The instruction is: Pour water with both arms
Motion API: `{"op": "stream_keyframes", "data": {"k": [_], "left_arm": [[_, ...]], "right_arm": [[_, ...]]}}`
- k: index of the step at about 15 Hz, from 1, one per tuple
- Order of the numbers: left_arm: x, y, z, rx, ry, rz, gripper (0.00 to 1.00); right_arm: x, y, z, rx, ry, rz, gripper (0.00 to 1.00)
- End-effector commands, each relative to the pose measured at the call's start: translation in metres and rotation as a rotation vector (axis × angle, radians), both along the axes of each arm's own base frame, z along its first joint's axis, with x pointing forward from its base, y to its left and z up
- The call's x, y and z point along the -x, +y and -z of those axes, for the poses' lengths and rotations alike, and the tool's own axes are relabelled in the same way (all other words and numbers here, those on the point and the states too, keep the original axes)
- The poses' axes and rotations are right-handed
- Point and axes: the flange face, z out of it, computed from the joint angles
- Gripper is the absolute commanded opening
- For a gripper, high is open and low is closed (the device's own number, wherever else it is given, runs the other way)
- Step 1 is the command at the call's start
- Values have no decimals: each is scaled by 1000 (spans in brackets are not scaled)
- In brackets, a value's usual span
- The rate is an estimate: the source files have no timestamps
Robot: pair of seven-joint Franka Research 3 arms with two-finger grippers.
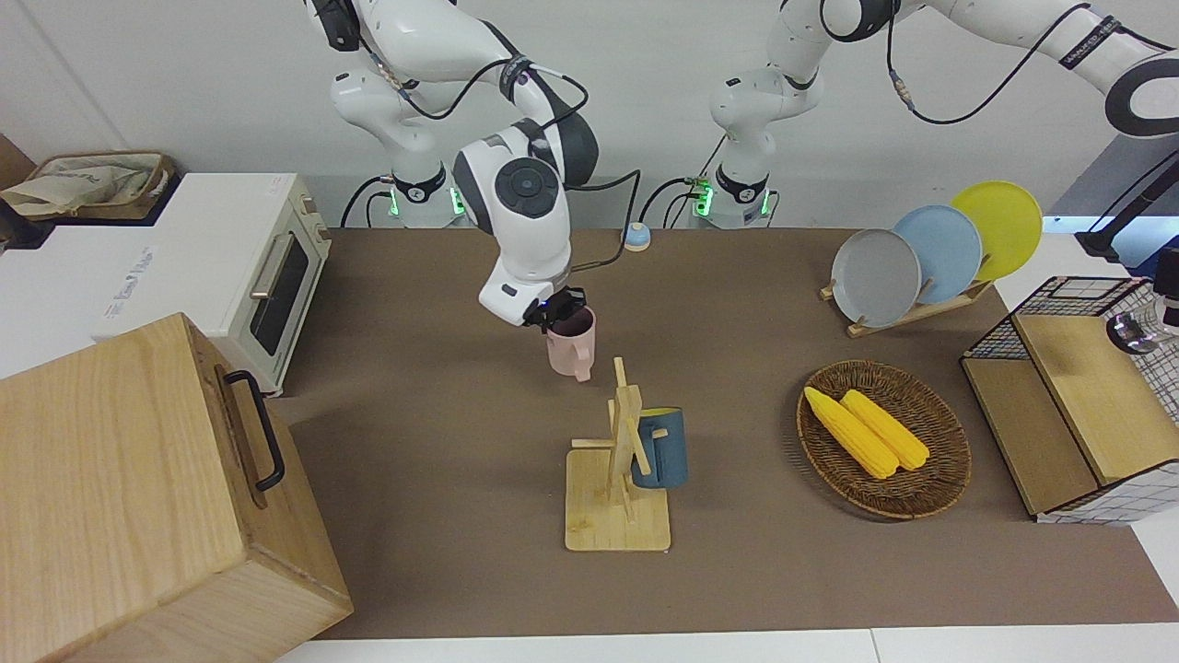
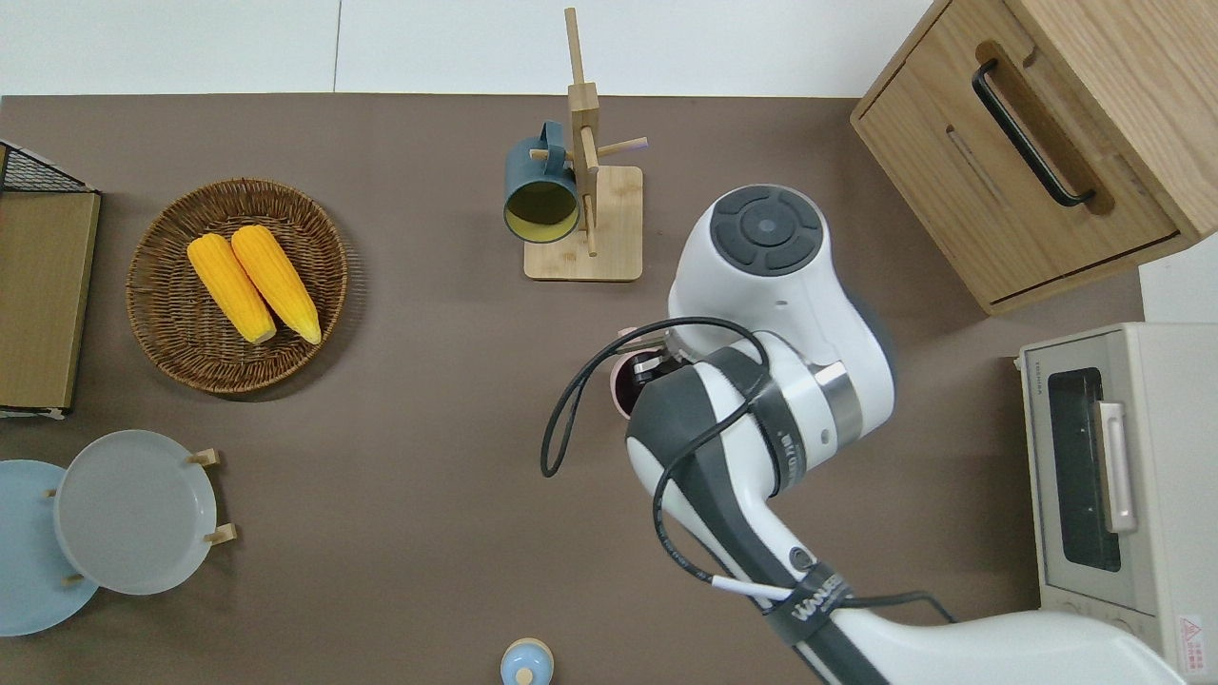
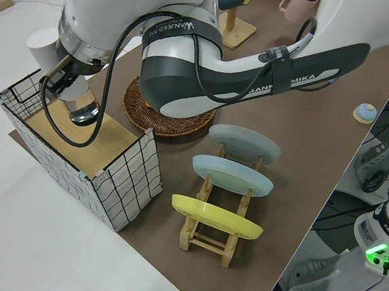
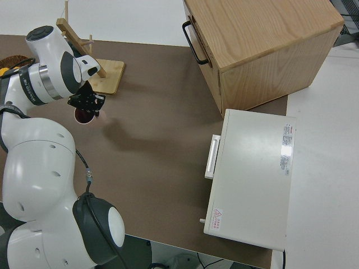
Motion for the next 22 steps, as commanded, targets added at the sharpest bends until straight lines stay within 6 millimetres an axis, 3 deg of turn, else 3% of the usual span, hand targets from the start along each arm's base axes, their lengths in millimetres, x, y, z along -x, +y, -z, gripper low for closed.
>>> {"op": "stream_keyframes", "data": {"k": [1, 4, 6, 9, 11, 16, 21, 22], "left_arm": [[19, -22, -45, 21, 28, -41, 29], [28, -49, -74, 10, 33, -44, 29], [30, -62, -80, 10, 60, -64, 29], [36, -77, -89, 37, 83, -67, 29], [40, -88, -93, 36, 114, -65, 29], [50, -142, -82, 26, 183, -80, 29], [60, -183, -68, 46, 212, -64, 29], [61, -185, -64, 38, 222, -75, 29]], "right_arm": [[24, 46, 10, -42, 57, 152, 0], [44, 106, 18, -28, 69, 268, 0], [54, 143, 19, -78, 119, 316, 0], [55, 163, 27, -123, 152, 405, 0], [72, 187, 35, -122, 159, 427, 0], [92, 222, 72, -119, 165, 470, 0], [86, 220, 75, -124, 147, 458, 0], [84, 219, 75, -120, 137, 451, 265]]}}
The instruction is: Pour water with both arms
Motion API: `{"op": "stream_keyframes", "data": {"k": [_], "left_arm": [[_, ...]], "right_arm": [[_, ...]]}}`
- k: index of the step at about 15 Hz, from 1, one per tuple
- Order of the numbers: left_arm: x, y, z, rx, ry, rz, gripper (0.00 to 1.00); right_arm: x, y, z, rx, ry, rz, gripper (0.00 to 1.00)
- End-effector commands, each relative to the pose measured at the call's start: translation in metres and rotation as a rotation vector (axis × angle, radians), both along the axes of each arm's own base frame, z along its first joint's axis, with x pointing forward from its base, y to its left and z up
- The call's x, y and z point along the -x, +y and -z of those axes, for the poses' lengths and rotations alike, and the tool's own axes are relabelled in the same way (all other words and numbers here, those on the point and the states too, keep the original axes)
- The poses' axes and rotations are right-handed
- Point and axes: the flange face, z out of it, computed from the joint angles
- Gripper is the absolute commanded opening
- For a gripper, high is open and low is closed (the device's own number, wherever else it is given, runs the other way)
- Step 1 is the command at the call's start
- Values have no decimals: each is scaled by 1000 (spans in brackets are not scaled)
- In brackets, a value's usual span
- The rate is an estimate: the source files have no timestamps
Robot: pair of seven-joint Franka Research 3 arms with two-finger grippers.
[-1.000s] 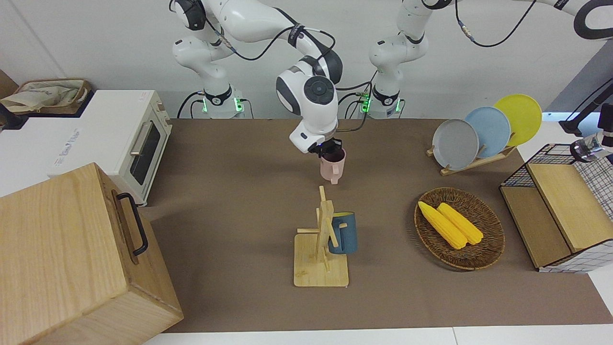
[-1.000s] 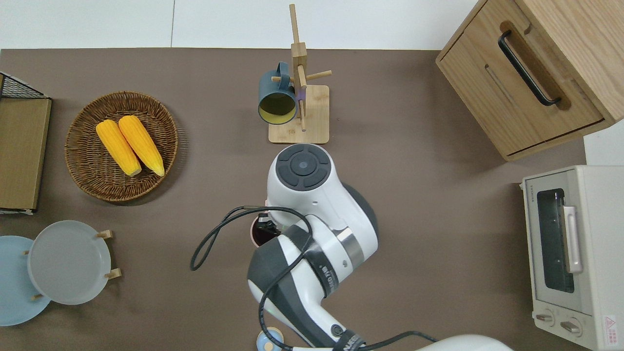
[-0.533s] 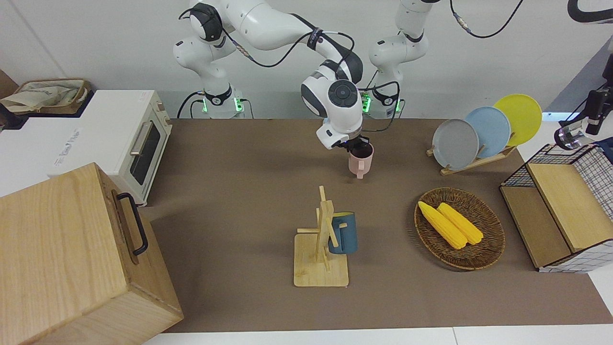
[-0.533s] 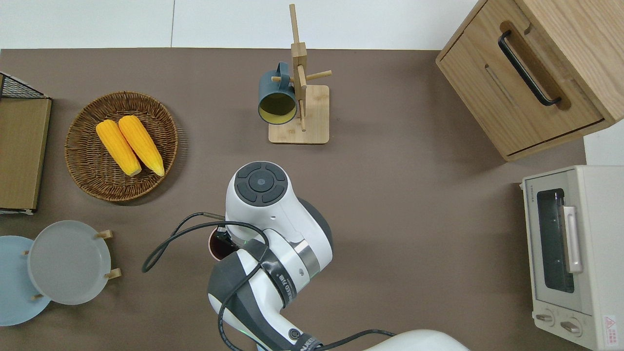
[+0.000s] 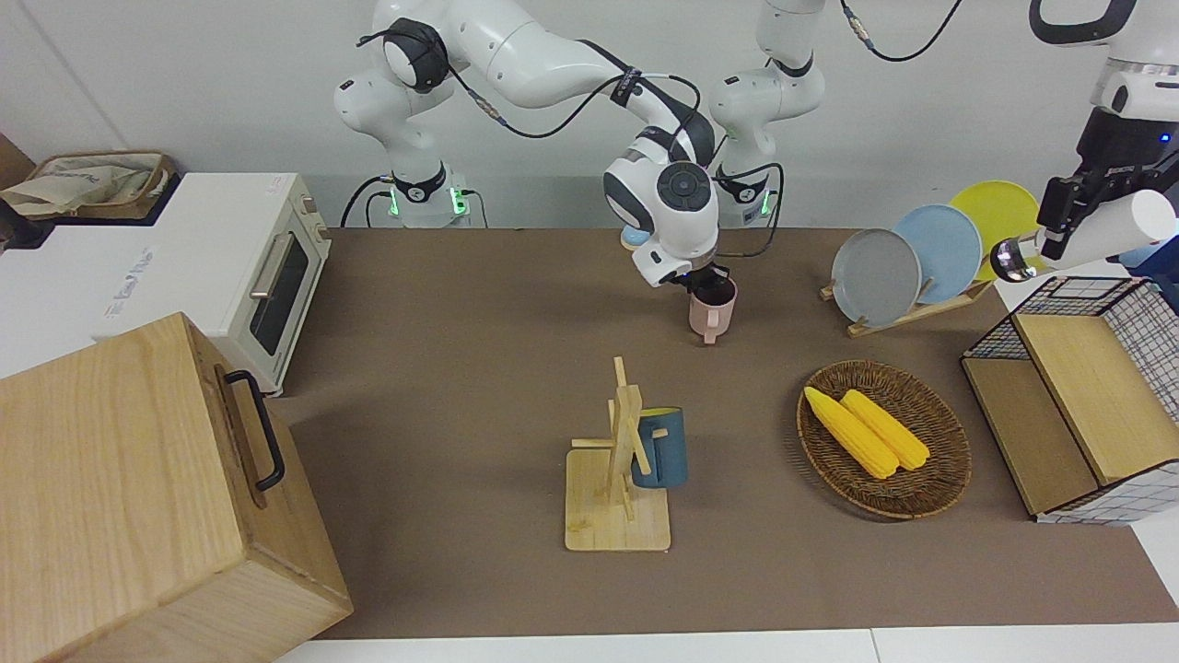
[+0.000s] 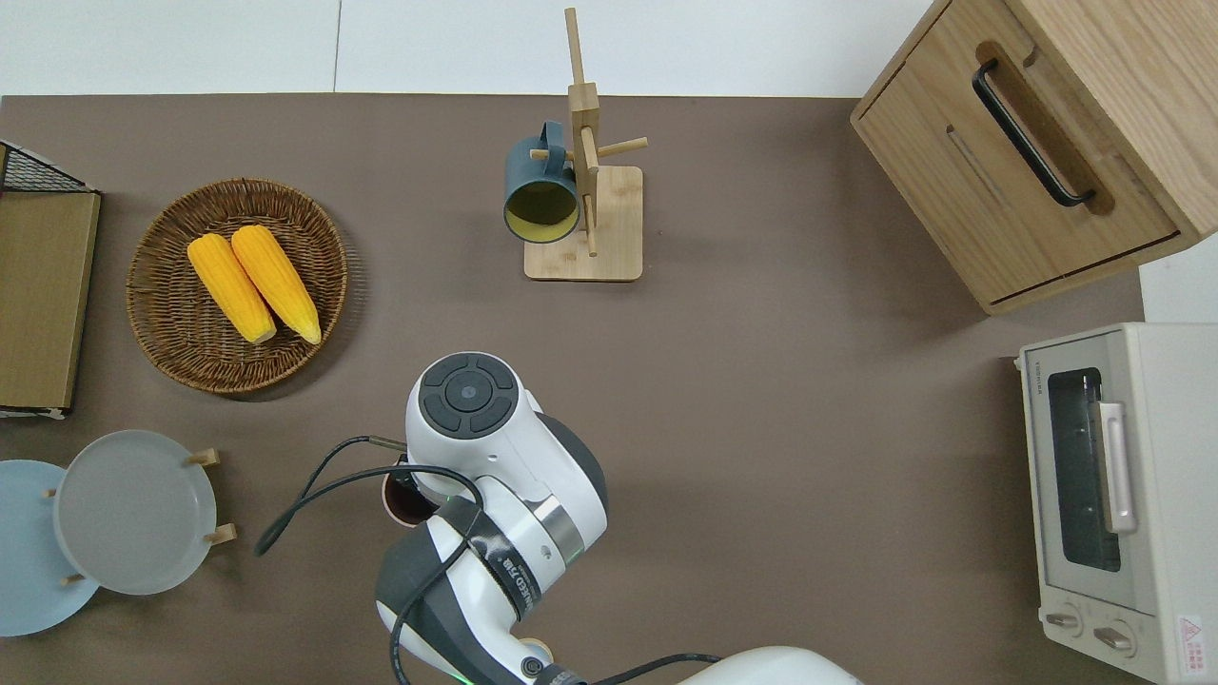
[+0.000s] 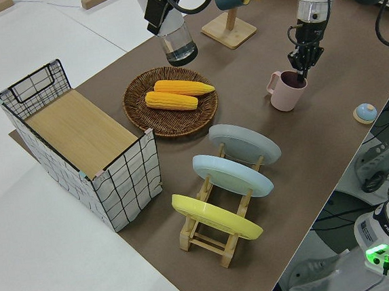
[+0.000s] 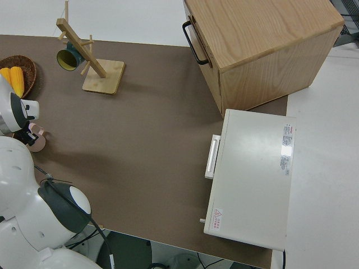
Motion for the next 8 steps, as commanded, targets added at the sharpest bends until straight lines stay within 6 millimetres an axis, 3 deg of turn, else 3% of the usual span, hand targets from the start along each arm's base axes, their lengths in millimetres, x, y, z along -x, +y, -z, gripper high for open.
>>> {"op": "stream_keyframes", "data": {"k": [1, 3, 8], "left_arm": [[20, -26, 7, -19, 18, -19, 29], [22, -40, 15, -10, 31, -12, 29], [27, -64, 35, 9, 59, -3, 29]], "right_arm": [[-14, -2, 8, -5, -18, 3, 406], [-17, -6, 5, -3, -23, 4, 985], [-35, -24, -22, 10, -8, 17, 992]]}}
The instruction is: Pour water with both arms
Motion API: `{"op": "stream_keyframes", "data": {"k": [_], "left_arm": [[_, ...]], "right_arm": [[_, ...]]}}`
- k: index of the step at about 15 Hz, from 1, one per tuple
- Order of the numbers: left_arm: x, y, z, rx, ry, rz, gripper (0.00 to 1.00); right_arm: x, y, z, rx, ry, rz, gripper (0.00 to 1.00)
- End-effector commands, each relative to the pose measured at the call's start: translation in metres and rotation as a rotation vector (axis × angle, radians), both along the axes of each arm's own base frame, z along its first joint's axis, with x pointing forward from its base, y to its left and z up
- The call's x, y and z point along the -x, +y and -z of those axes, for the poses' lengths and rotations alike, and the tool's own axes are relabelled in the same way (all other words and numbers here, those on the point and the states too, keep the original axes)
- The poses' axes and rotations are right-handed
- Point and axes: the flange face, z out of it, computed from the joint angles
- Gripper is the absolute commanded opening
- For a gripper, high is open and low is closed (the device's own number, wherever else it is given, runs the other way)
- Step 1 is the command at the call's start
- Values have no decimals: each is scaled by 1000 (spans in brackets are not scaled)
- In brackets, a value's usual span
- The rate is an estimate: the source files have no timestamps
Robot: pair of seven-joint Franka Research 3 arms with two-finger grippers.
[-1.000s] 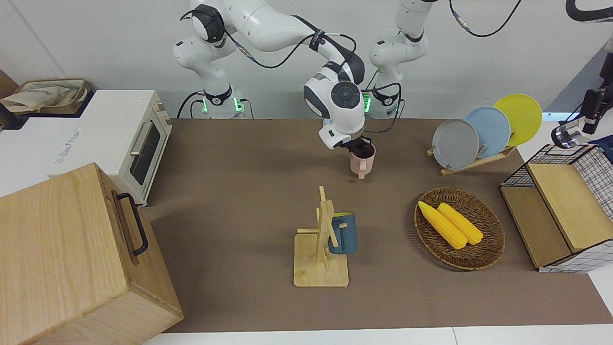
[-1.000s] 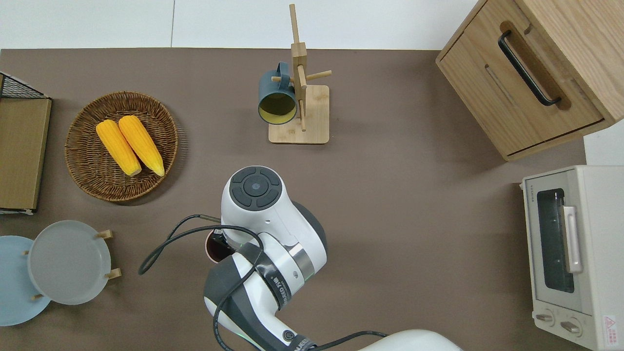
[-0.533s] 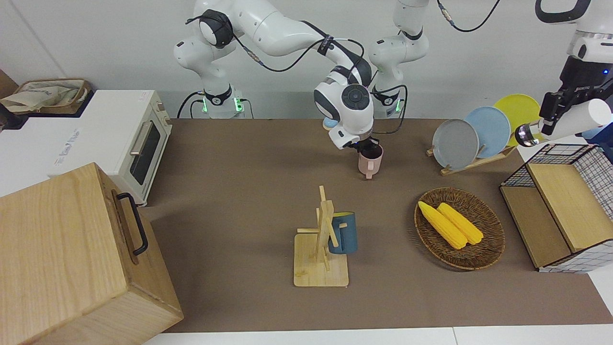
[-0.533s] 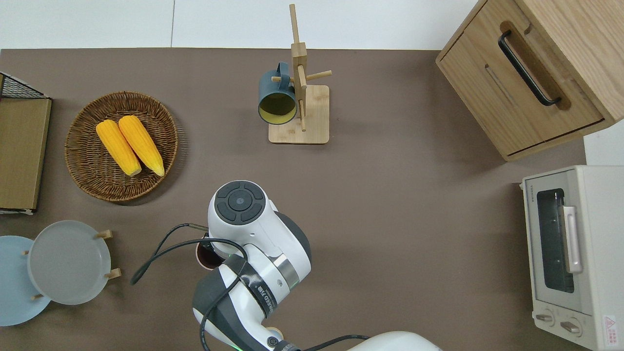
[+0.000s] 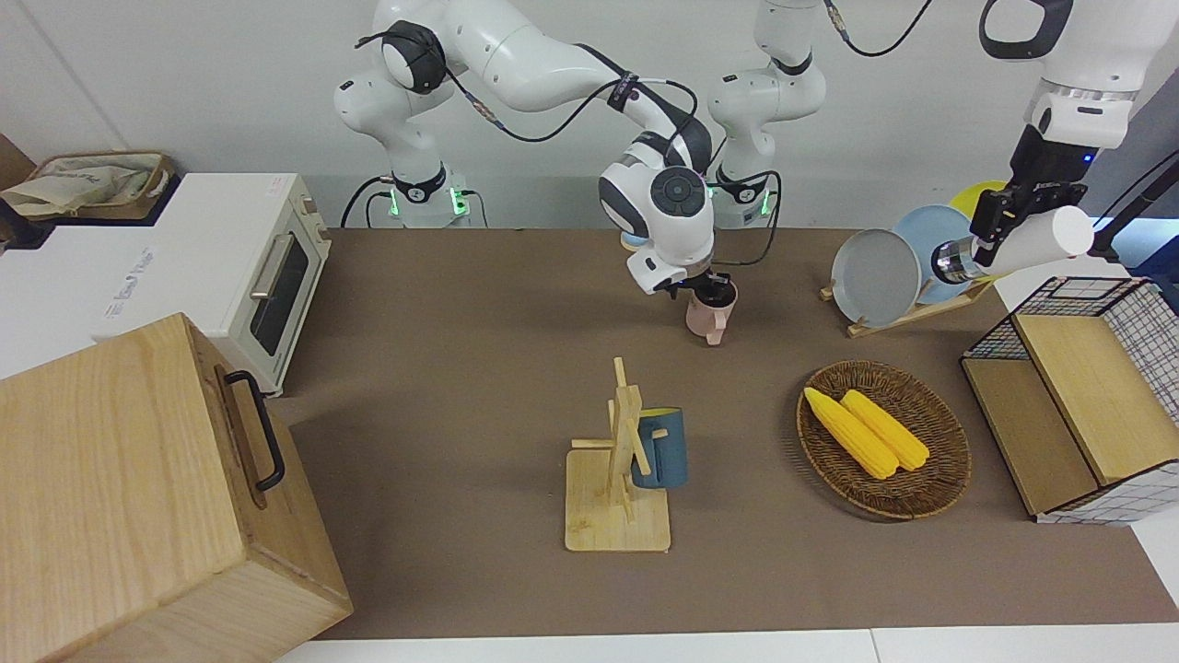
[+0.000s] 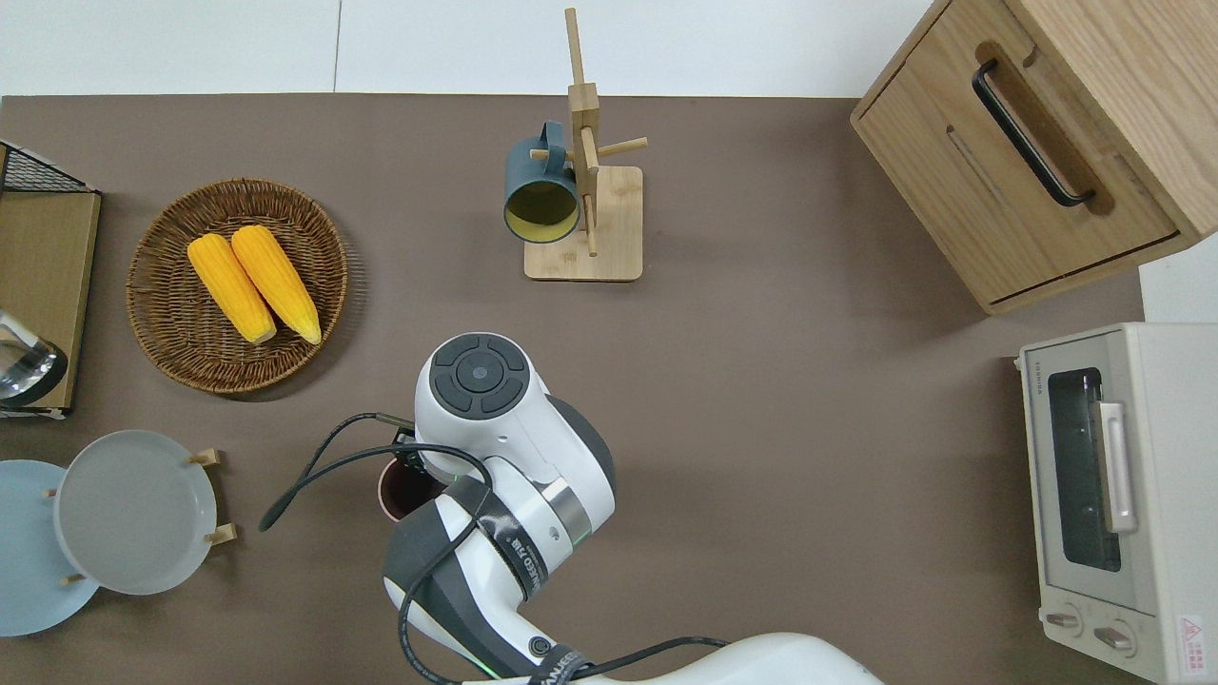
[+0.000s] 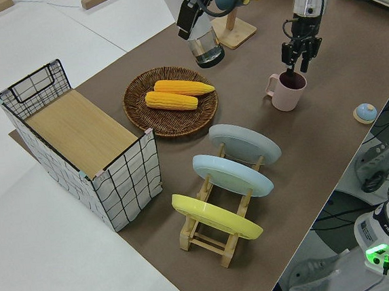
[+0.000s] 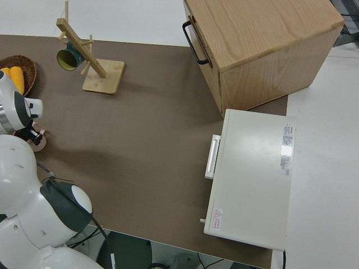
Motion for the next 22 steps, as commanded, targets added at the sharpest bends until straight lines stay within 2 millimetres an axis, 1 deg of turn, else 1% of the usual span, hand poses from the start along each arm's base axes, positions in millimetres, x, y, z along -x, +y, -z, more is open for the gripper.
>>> {"op": "stream_keyframes", "data": {"k": [1, 3, 5, 6, 7, 9, 11, 13, 15, 17, 19, 22], "left_arm": [[21, -11, 8, -14, -13, -11, 29], [28, -14, 15, -10, -11, -9, 29], [33, -19, 21, -8, 1, -1, 29], [36, -22, 24, -6, 8, 4, 29], [39, -27, 28, -3, 17, 12, 29], [48, -41, 37, 0, 37, 33, 29], [62, -51, 46, -1, 52, 49, 12], [74, -64, 53, -6, 67, 72, 0], [85, -82, 63, -11, 90, 102, 0], [96, -99, 71, -10, 109, 129, 0], [106, -116, 80, 1, 126, 161, 0], [121, -133, 90, 18, 141, 192, 0]], "right_arm": [[-18, -23, -22, 20, 26, -4, 992], [-26, -42, -53, 15, 12, 12, 992], [-36, -64, -67, 30, 6, 15, 992], [-41, -79, -77, 44, -4, -2, 990], [-49, -95, -88, 51, -19, -11, 992], [-67, -140, -116, 47, -49, -21, 992], [-75, -174, -134, 62, -69, -93, 992], [-83, -207, -150, 85, -103, -122, 992], [-93, -243, -161, 82, -110, -126, 992], [-102, -275, -166, 91, -119, -176, 992], [-108, -303, -173, 111, -142, -204, 992], [-112, -340, -180, 143, -153, -258, 992]]}}
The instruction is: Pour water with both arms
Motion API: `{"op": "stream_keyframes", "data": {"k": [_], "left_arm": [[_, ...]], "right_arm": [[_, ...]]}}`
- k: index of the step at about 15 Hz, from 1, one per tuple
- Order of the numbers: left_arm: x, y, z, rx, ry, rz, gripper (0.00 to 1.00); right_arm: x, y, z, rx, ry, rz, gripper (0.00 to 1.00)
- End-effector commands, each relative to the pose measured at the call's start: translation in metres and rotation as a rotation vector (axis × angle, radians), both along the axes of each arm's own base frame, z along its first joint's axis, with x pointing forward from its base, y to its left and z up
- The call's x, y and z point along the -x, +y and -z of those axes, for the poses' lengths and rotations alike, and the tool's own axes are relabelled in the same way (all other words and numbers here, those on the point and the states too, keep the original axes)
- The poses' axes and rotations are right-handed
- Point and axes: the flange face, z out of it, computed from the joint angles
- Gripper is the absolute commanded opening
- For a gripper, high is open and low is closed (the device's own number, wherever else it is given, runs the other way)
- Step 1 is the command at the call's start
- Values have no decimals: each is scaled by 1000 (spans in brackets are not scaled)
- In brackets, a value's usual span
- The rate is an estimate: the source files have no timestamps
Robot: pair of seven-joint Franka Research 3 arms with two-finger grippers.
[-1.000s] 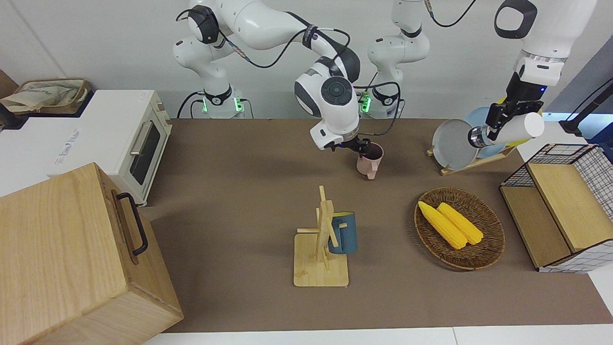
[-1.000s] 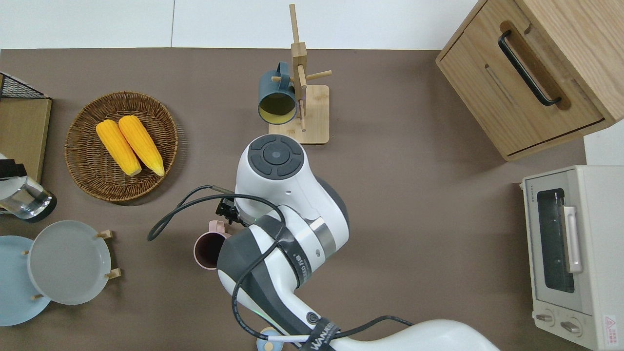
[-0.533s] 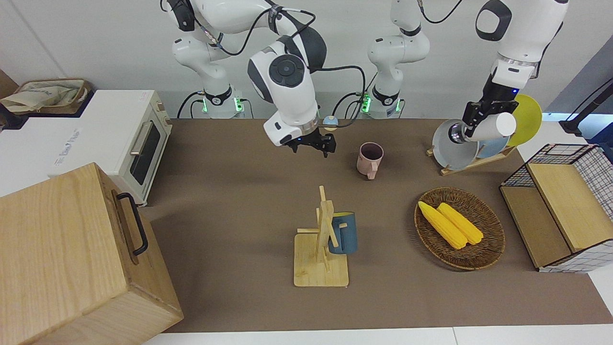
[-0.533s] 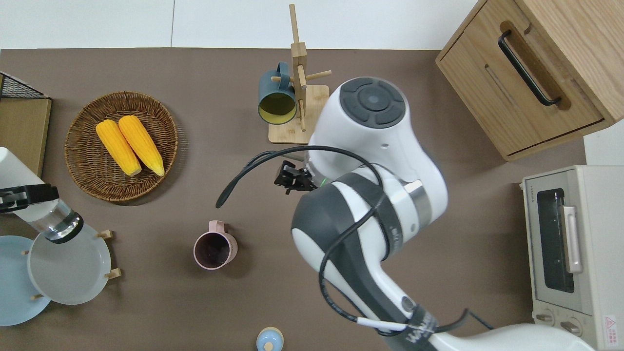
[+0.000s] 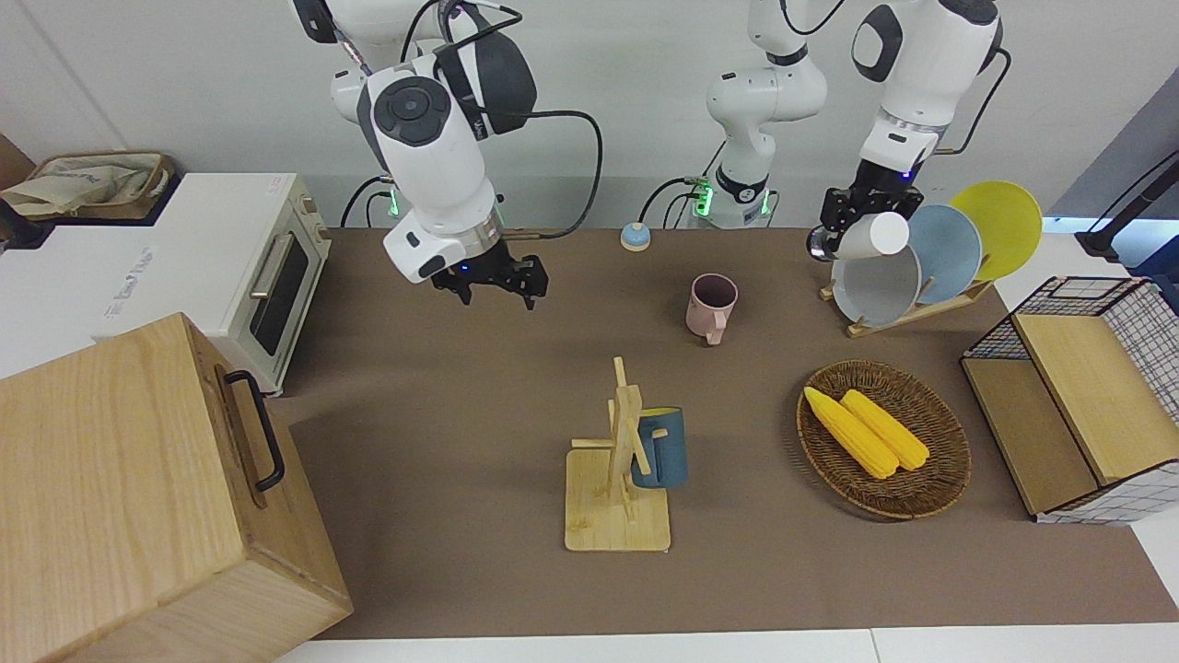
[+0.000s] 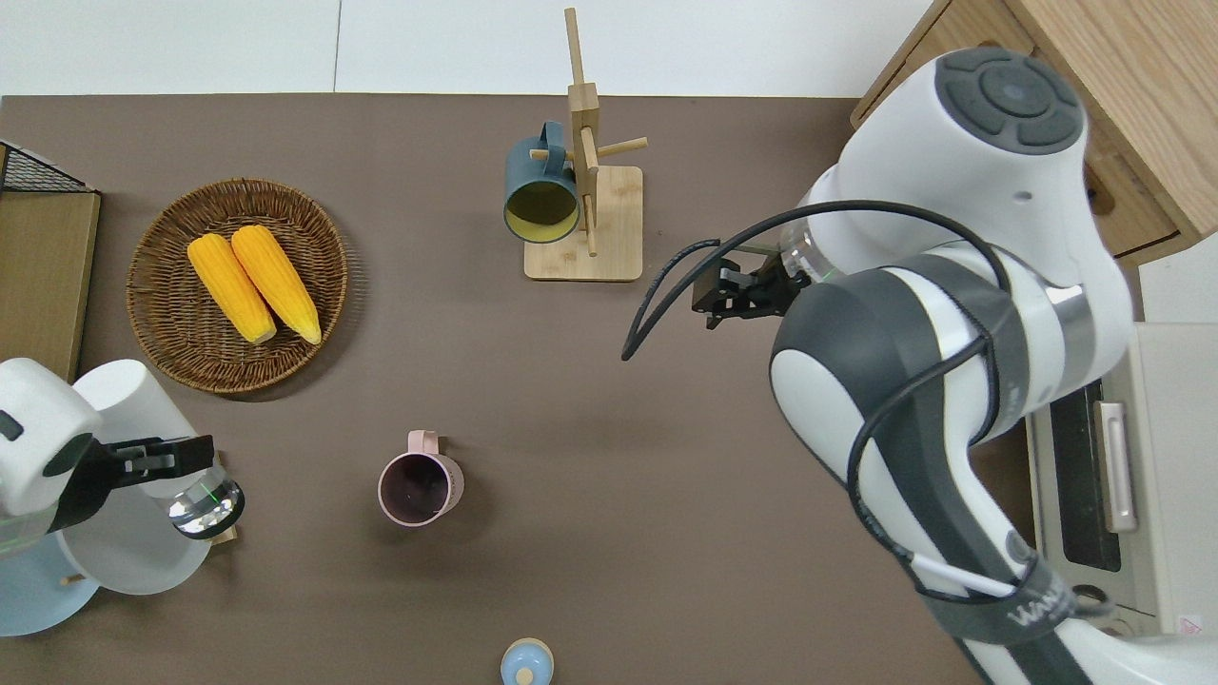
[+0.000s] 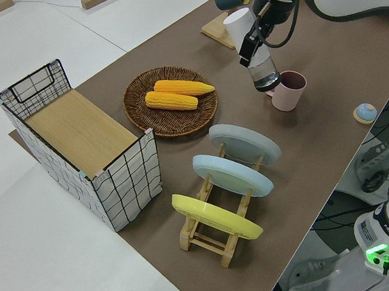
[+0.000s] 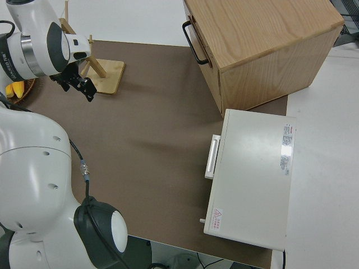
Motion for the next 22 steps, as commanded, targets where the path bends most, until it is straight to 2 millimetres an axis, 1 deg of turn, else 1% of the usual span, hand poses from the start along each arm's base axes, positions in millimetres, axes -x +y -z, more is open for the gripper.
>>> {"op": "stream_keyframes", "data": {"k": [1, 3, 4, 5, 6, 9, 13, 15, 17, 21, 22], "left_arm": [[31, -22, 5, 26, -6, 29, 0], [42, -34, 11, 29, 0, 58, 0], [49, -40, 15, 30, 5, 71, 0], [56, -47, 19, 44, 5, 84, 0], [61, -52, 26, 49, 14, 94, 0], [75, -77, 39, 35, 40, 155, 0], [85, -105, 54, 31, 77, 205, 0], [86, -112, 59, 33, 89, 214, 0], [90, -119, 63, 35, 101, 234, 0], [96, -127, 75, 30, 127, 257, 0], [98, -129, 80, 28, 138, 262, 0]], "right_arm": [[0, -45, -8, 55, -20, -104, 992], [-5, -72, -11, 69, -35, -141, 992], [-6, -82, -15, 73, -43, -155, 992], [-4, -86, -18, 83, -48, -168, 992], [1, -92, -25, 97, -58, -179, 992], [18, -109, -35, 118, -67, -175, 992], [28, -148, -46, 117, -76, -223, 992], [36, -160, -51, 119, -78, -228, 992], [38, -168, -52, 122, -78, -219, 992], [37, -188, -53, 118, -86, -245, 992], [36, -190, -52, 117, -86, -251, 992]]}}
